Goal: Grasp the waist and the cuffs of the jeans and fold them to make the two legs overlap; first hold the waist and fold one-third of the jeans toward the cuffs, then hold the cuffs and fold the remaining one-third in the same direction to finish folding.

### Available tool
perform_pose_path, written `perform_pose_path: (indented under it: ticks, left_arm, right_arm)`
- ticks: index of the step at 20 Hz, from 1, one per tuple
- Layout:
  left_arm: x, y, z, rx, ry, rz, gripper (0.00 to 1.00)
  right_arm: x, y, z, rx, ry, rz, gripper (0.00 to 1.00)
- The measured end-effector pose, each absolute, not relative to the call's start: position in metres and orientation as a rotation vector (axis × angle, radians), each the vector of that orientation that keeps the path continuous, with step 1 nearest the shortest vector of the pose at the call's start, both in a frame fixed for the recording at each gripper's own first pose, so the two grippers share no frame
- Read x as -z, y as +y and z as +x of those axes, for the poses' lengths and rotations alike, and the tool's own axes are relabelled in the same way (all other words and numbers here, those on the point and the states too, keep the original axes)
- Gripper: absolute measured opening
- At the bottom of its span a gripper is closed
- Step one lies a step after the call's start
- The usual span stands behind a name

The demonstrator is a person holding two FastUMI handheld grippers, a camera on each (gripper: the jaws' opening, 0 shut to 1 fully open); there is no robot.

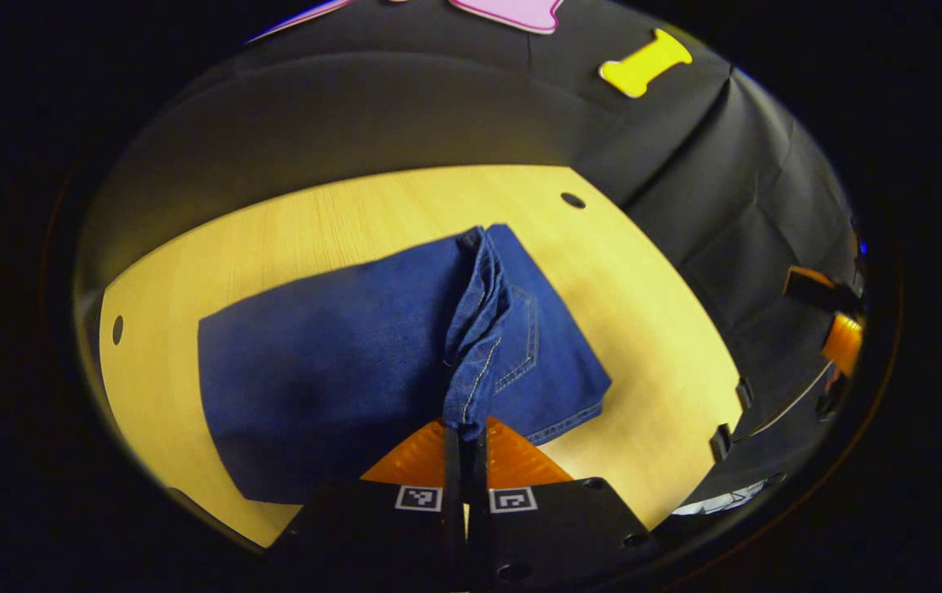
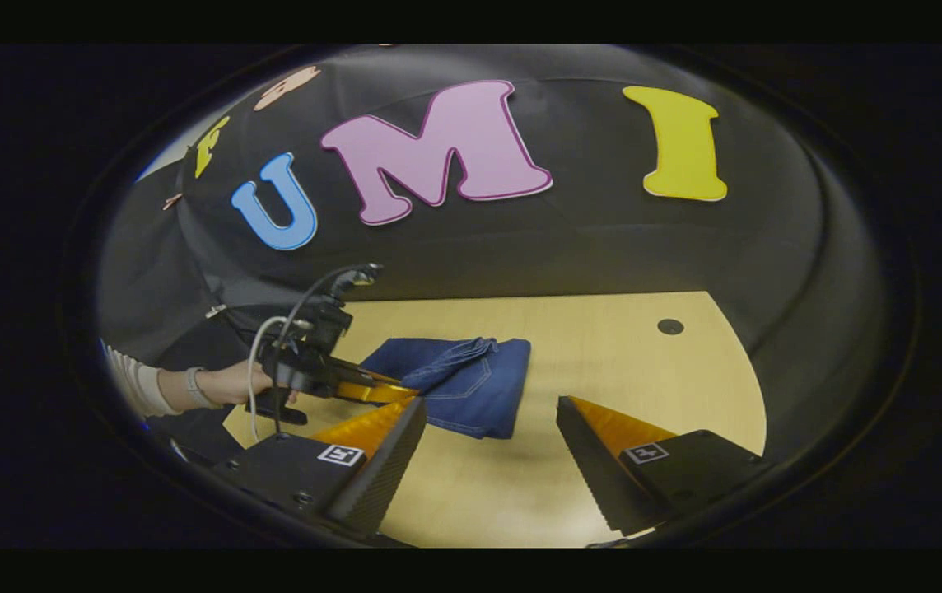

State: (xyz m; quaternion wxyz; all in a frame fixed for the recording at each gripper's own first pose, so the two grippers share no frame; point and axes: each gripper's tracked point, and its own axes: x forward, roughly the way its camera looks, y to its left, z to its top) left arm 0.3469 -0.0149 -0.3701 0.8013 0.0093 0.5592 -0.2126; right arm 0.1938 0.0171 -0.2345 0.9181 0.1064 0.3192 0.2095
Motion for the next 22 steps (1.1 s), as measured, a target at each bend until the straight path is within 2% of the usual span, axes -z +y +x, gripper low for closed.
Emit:
perform_pose_path:
  ticks: [3,8,9,10,17,22]
  left_arm:
    - [0.384,-0.018,0.346,0.422,1.219,-0.008,0.12]
    - [0.383,-0.039,0.348,0.368,1.169,-0.092,0.84]
    - [0.377,-0.037,0.347,0.350,1.151,-0.093,0.94]
    - [0.367,-0.034,0.345,0.336,1.124,-0.097,0.95]
    - [0.244,0.002,0.319,0.253,0.790,-0.065,0.96]
    - [0.148,0.008,0.252,0.222,0.608,-0.034,0.96]
  right_arm:
    - [0.239,0.016,0.204,-0.456,0.646,0.212,0.98]
    - [0.247,0.010,0.221,-0.484,0.636,0.165,0.98]
    - [0.242,0.009,0.223,-0.487,0.624,0.159,0.89]
    - [0.238,0.009,0.224,-0.488,0.609,0.149,0.98]
    - [0.190,0.001,0.197,-0.419,0.439,0.031,0.98]
    - [0.133,0.006,0.147,-0.345,0.324,0.055,0.98]
